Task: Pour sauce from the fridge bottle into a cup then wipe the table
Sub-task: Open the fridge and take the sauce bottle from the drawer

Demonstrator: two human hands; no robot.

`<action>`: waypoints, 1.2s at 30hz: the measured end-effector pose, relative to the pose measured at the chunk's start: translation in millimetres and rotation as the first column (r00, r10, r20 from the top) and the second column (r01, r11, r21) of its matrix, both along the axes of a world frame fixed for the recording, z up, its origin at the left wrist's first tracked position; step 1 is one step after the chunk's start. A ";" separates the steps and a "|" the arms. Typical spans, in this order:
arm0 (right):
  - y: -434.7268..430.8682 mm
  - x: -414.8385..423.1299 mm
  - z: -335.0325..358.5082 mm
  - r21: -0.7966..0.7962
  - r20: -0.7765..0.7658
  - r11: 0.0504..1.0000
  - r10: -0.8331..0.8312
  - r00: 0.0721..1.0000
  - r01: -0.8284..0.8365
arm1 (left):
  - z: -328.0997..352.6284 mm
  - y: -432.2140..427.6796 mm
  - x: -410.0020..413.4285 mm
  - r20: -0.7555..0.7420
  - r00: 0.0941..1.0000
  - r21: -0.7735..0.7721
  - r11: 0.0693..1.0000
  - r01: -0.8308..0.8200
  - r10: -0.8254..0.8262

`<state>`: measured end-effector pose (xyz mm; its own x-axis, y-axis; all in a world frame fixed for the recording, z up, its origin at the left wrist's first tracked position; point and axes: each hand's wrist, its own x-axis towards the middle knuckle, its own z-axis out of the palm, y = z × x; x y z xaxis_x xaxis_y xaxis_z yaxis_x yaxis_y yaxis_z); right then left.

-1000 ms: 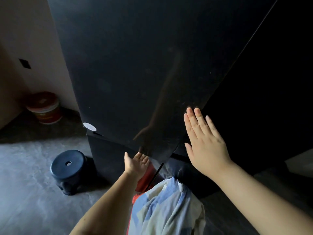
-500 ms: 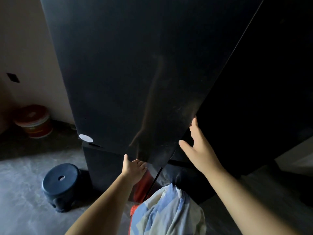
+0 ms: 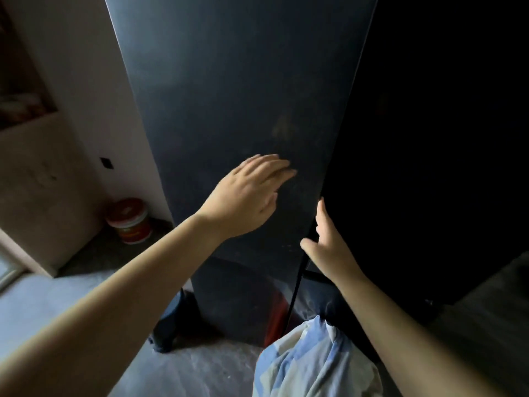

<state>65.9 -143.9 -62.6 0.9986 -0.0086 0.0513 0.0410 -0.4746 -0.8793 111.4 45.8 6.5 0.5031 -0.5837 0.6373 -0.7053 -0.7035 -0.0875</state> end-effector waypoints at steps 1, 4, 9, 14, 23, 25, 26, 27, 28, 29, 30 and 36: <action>0.6 -4.5 2.3 0.004 -0.007 1.000 0.007 1.000 -0.007 | 9.8 -11.7 -1.3 0.075 0.996 0.113 0.993 0.037 -0.045; 0.3 -15.9 4.6 -0.029 0.005 0.999 0.026 1.000 -0.026 | 20.6 -40.6 -2.6 0.242 0.964 0.501 0.865 -0.025 -0.112; 1.0 -28.3 -3.1 0.021 0.030 0.995 0.095 0.995 -0.096 | 16.9 -46.3 -5.8 0.426 0.905 0.727 0.594 -0.344 0.002; -0.4 -41.6 -8.3 -0.088 0.140 0.987 0.144 0.980 -0.133 | 8.6 -32.4 -26.2 0.514 0.856 0.711 0.528 -0.464 0.060; 10.2 -63.7 -11.9 -0.213 0.419 0.973 0.173 0.891 -0.088 | -7.0 28.6 -96.0 0.493 0.862 0.639 0.626 -0.448 0.114; 23.3 -70.9 -14.8 -0.211 0.421 0.969 0.210 0.882 -0.130 | -6.7 46.1 -114.8 0.472 0.871 0.615 0.656 -0.438 0.139; 30.9 -75.4 -17.2 -0.202 0.425 0.970 0.214 0.879 -0.138 | -6.7 54.9 -124.0 0.463 0.872 0.602 0.665 -0.442 0.159; 39.0 -81.3 -19.8 -0.193 0.432 0.972 0.210 0.877 -0.137 | -7.1 63.5 -133.0 0.454 0.872 0.594 0.666 -0.450 0.184; 47.2 -88.2 -23.0 -0.182 0.439 0.974 0.203 0.875 -0.135 | -7.7 71.9 -141.9 0.446 0.870 0.591 0.661 -0.462 0.209; 55.4 -95.5 -26.2 -0.172 0.445 0.975 0.203 0.872 -0.139 | -8.5 80.0 -150.9 0.442 0.866 0.589 0.652 -0.477 0.233; 63.5 -102.2 -29.7 -0.165 0.457 0.975 0.209 0.865 -0.148 | -9.2 87.5 -159.7 0.440 0.860 0.584 0.645 -0.493 0.259; 108.0 -132.7 -40.5 -0.171 0.505 0.968 0.246 0.827 -0.183 | -13.5 112.2 -206.2 0.370 0.846 0.504 0.682 -0.530 0.384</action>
<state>-66.8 -35.9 -103.0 0.8006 0.2398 0.5491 0.5877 -0.4925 -0.6419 -94.8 158.0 -6.9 0.6979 -0.6011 0.3893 -0.2186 -0.6964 -0.6835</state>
